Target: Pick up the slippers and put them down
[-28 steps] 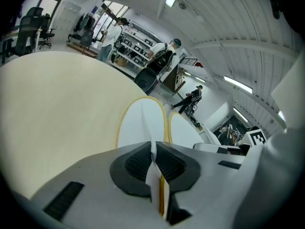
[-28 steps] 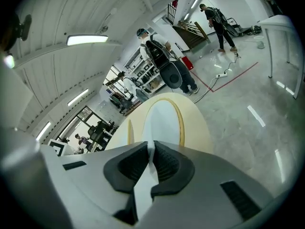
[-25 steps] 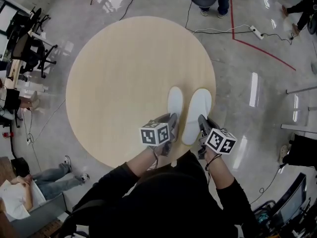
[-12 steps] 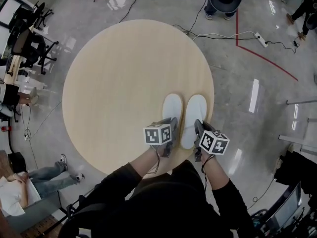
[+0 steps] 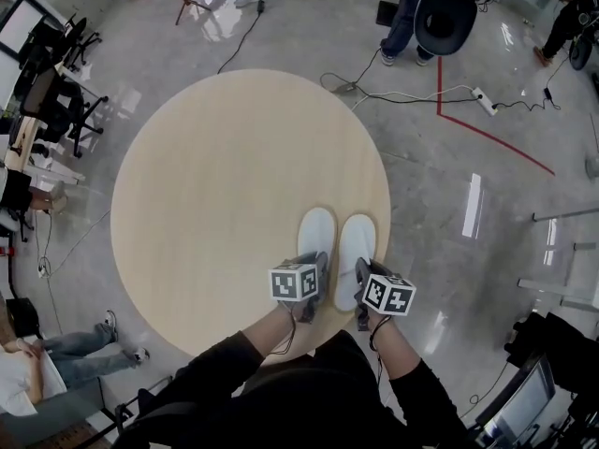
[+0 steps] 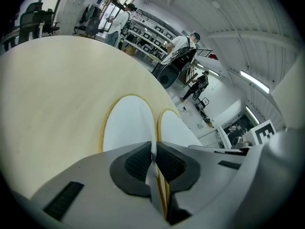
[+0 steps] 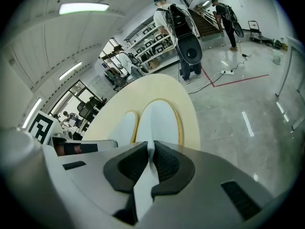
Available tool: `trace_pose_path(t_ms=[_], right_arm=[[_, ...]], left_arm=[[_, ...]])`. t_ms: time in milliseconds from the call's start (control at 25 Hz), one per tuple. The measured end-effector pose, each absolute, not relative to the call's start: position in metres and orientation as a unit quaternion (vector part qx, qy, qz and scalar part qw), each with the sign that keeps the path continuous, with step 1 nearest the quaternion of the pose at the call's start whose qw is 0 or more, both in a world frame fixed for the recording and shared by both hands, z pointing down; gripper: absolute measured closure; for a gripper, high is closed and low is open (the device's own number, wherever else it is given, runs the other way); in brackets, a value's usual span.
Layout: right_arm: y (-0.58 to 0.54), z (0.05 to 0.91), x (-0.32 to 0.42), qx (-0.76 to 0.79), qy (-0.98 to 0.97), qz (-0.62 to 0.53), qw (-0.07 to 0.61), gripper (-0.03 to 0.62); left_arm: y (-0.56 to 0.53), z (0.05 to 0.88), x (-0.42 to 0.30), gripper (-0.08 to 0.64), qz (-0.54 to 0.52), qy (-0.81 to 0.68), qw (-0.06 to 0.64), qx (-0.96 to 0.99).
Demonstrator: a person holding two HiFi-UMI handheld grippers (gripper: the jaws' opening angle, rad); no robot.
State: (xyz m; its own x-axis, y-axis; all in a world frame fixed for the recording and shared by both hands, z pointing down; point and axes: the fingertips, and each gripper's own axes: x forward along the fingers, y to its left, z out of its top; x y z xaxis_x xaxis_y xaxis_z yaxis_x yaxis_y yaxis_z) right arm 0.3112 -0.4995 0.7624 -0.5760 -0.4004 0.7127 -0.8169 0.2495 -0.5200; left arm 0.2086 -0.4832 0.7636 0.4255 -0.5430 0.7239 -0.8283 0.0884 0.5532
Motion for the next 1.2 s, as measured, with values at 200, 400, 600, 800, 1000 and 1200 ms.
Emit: trace_pose_path(t_ms=[200,400,600,800,1000,1200], right_arm=[[-0.509,0.762,0.313,0.388,-0.763,0.473,0.208,0.552],[-0.505,0.752,0.303,0.390,-0.771,0.454,0.218,0.413],[-0.501,0.746,0.299,0.415,-0.775,0.417,0.229,0.323],[-0.500,0.732,0.314,0.437,-0.780,0.391,0.217,0.285],[-0.495,0.706,0.320,0.441,-0.781,0.394,0.201,0.285],[-0.496,0.684,0.326,0.444,-0.800,0.375,0.152,0.287]], left_arm=[[-0.493,0.761,0.220,0.518,0.146,-0.513,0.521,0.666],[-0.484,0.755,0.211,0.425,0.144,-0.517,0.526,0.660],[-0.475,0.750,0.199,0.391,0.146,-0.532,0.510,0.660],[-0.471,0.736,0.201,0.356,0.132,-0.557,0.489,0.658],[-0.469,0.697,0.206,0.356,0.102,-0.570,0.476,0.662],[-0.464,0.676,0.220,0.356,0.059,-0.574,0.469,0.669]])
